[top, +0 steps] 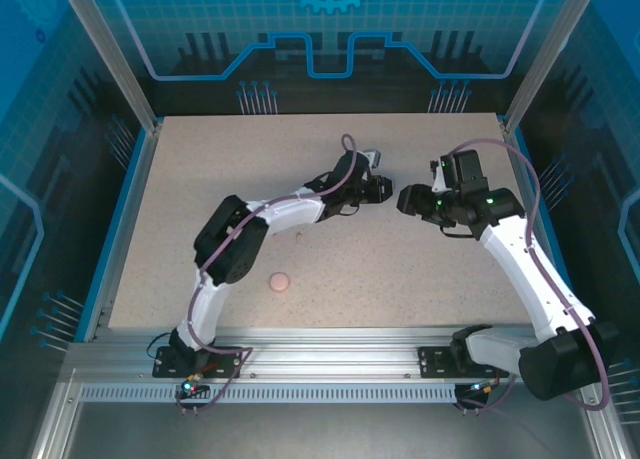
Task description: Insert the wireless bluetooth earbuds into the charging case
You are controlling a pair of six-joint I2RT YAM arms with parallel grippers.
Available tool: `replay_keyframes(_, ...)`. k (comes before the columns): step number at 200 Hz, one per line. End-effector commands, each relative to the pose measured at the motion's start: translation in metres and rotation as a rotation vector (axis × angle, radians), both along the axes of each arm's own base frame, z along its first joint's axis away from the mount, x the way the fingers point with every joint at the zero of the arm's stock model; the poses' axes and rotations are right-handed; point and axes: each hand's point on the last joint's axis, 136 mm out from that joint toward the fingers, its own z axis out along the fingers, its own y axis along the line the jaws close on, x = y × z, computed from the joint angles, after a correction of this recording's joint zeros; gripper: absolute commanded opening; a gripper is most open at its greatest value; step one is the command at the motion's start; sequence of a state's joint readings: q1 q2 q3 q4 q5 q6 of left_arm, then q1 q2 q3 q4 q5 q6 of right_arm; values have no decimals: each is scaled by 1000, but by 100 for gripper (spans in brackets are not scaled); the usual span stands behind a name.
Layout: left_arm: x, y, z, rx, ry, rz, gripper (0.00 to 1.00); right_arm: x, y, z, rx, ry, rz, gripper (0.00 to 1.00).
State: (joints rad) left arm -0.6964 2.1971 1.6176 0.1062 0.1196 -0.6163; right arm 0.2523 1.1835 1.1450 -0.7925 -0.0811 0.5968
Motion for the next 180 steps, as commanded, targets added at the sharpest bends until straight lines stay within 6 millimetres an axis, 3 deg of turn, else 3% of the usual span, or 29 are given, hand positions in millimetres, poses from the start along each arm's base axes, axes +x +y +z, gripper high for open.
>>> replay_keyframes(1,-4,-3,-34,21,234,22,2,3,-8,5,5,-39,-42,63)
replay_keyframes(17,0,-9,-52,37,308,21,3,1,-9,5,-2,-42,-40,64)
replay_keyframes(47,9,-17,-66,66,367,13,9,-2,-12,8,-18,-50,-37,64)
replay_keyframes(76,9,-16,-81,118,448,6,31,-3,-11,8,-19,-52,-30,64)
replay_keyframes(113,6,-8,-88,168,483,9,48,-5,-10,9,-12,-48,-27,66)
replay_keyframes(151,10,10,-69,226,434,20,58,-12,-10,18,0,-71,-24,73)
replay_keyframes(180,18,31,-27,218,348,44,66,-22,-10,22,0,-82,-19,75)
